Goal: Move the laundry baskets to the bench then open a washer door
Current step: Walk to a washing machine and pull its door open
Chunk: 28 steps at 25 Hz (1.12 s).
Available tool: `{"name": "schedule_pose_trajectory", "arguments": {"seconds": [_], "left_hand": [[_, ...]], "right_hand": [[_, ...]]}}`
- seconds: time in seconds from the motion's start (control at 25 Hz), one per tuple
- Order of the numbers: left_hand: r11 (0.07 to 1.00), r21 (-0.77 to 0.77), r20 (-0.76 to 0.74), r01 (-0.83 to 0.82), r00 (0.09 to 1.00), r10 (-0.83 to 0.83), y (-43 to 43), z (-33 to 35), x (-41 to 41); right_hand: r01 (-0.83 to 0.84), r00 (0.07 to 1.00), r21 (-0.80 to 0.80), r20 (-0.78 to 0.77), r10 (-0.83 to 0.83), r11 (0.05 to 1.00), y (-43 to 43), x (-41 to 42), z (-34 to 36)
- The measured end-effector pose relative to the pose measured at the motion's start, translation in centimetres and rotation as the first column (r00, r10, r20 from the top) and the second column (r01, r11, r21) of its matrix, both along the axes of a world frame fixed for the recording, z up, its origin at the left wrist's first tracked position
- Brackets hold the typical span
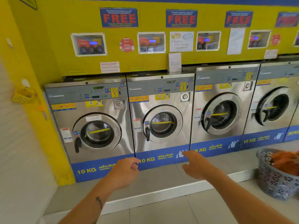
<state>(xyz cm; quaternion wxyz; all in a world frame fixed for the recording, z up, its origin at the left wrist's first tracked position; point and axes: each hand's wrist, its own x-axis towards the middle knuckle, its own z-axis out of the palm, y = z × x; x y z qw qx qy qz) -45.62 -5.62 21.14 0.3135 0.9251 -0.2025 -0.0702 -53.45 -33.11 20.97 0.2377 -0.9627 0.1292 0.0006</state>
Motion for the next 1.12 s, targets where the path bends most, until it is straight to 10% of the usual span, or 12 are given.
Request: {"name": "schedule_pose_trajectory", "arguments": {"seconds": [0.72, 1.12], "left_hand": [[0.98, -0.196, 0.073, 0.026, 0.997, -0.012, -21.7, -5.0, 47.9], [0.972, 0.197, 0.203, 0.126, 0.965, -0.166, -30.1, -12.3, 66.9]], "right_hand": [[-0.117, 0.993, -0.192, -0.017, 0.116, 0.974, -15.6, 48.7, -1.3], [-0.099, 0.985, -0.392, -0.168, 0.035, 0.915, -19.0, 68.5, -2.3]]}}
